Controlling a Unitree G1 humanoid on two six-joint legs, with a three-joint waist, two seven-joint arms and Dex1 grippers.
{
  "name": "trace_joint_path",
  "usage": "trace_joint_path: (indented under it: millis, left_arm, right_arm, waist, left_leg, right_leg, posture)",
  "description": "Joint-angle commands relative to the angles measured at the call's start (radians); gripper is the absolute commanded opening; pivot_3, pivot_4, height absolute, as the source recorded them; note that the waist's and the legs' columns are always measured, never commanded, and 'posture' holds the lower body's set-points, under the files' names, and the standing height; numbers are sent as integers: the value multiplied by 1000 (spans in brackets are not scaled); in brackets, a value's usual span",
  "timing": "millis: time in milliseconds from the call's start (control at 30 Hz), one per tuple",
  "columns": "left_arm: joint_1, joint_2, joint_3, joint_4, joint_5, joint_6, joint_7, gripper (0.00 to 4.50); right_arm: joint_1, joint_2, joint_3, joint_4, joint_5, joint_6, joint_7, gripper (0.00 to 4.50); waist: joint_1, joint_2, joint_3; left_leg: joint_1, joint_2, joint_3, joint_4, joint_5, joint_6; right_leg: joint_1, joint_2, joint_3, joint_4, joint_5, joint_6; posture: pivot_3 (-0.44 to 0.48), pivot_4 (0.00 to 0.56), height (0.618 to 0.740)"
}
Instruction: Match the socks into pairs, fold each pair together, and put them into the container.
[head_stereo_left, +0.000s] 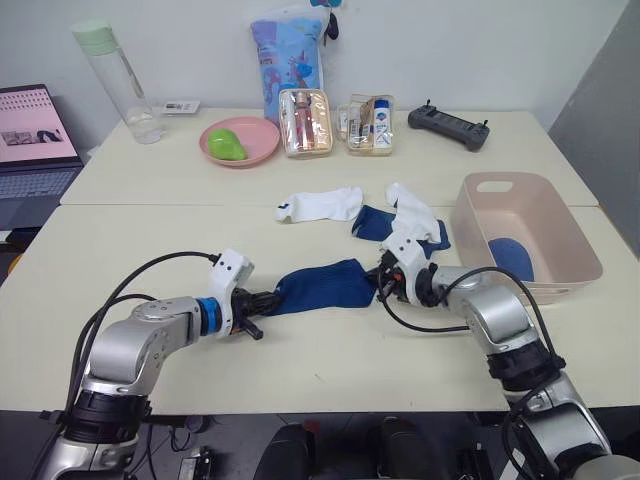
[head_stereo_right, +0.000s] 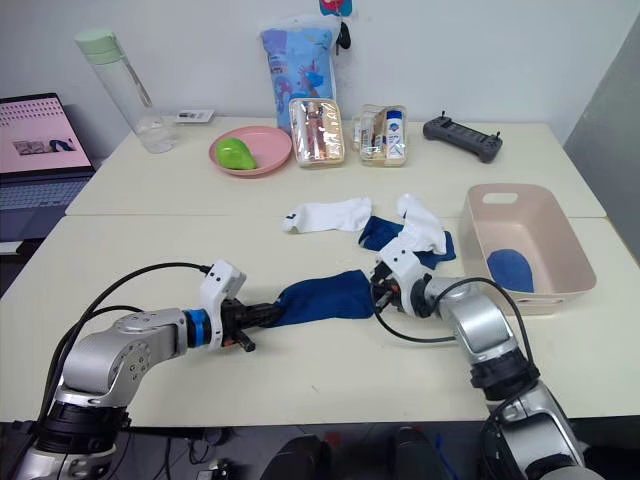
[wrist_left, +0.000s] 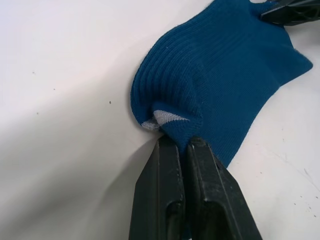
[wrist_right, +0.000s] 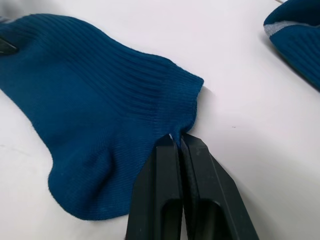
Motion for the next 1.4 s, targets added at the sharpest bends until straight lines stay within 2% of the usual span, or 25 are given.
trace_joint_path:
  millis: [33, 200, 400, 500, 700, 967, 1000, 1033, 1133, 1367, 1400]
  left_arm:
    - [5, 73, 49, -32, -58, 1, -96, 0]
    - [73, 167, 24, -116, -79, -33, -202, 0]
    - [145, 205, -9, -190, -58, -98, -250, 0]
    - [197, 195, -35, -204, -31, -149, -243, 0]
    - [254, 182, -83, -167, 40, -252, -238, 0]
    - [283, 194, -93, -140, 56, -311, -269, 0]
    - [286, 197, -91, -130, 74, -346, -272, 507]
    - [290, 202, -91, -121, 90, -375, -275, 704]
    - [296, 197, -83, -104, 104, -423, -282, 1679]
    - [262, 196, -8, -44, 65, -449, -292, 3724]
    - [244, 201, 10, -28, 52, -446, -298, 4034]
  right_arm:
    - [28, -27, -63, -185, 81, 108, 8, 31]
    - [131, -95, -86, -399, 168, 252, 6, 31]
    - [202, -125, -111, -524, 238, 344, -25, 31]
    - [256, -132, -138, -589, 274, 401, -48, 31]
    - [321, -152, -145, -649, 330, 464, -75, 31]
    - [360, -201, -113, -626, 309, 390, -122, 31]
    - [361, -210, -116, -623, 313, 381, -119, 513]
    - [361, -215, -124, -620, 319, 376, -117, 718]
    - [358, -231, -137, -614, 330, 360, -111, 1799]
    - [349, -265, -161, -618, 355, 316, -86, 4284]
    - [340, -263, -169, -618, 359, 310, -87, 4500]
  waist:
    - [0, 0, 0]
    - [0, 0, 0]
    - [1, 0, 0]
    - [1, 0, 0]
    - [2, 0, 0]
    - [2, 0, 0]
    - [2, 0, 0]
    - [2, 0, 0]
    - [2, 0, 0]
    - [2, 1, 0]
    - [2, 1, 0]
  left_leg:
    - [-1, 0, 0, 0, 0, 0]
    - [-2, 0, -2, -1, 0, 0]
    - [-2, 0, -3, -1, 0, 0]
    - [-2, 0, -3, -1, 0, 0]
    - [-1, 0, -3, -1, 0, 1]
    - [-1, 0, -2, -1, 0, 1]
    - [-1, 0, -2, -1, 0, 1]
    - [-1, 0, -2, -1, 0, 1]
    - [-1, 0, -2, -1, 0, 1]
    - [0, 0, -2, -1, 0, 2]
    - [0, 0, -2, -1, 0, 2]
  right_leg:
    - [0, 0, 0, 0, 0, 0]
    - [0, 0, -1, -3, 0, 0]
    - [1, 0, -2, -4, 0, 0]
    - [1, 0, -2, -4, 0, 0]
    - [1, 0, -2, -5, 0, 0]
    - [2, 0, -2, -5, 0, 0]
    - [2, 0, -2, -5, 0, 0]
    - [2, 0, -2, -5, 0, 0]
    - [2, 0, -2, -5, 0, 0]
    - [2, 0, -2, -4, 0, 0]
    - [2, 0, -2, -4, 0, 0]
  posture:
    - [0, 150, 733]
    - [0, 150, 733]
    - [0, 150, 733]
    - [0, 150, 733]
    - [0, 150, 733]
    - [0, 150, 733]
    - [0, 150, 733]
    - [0, 150, 733]
    - [0, 150, 733]
    - [0, 150, 733]
    - [0, 150, 733]
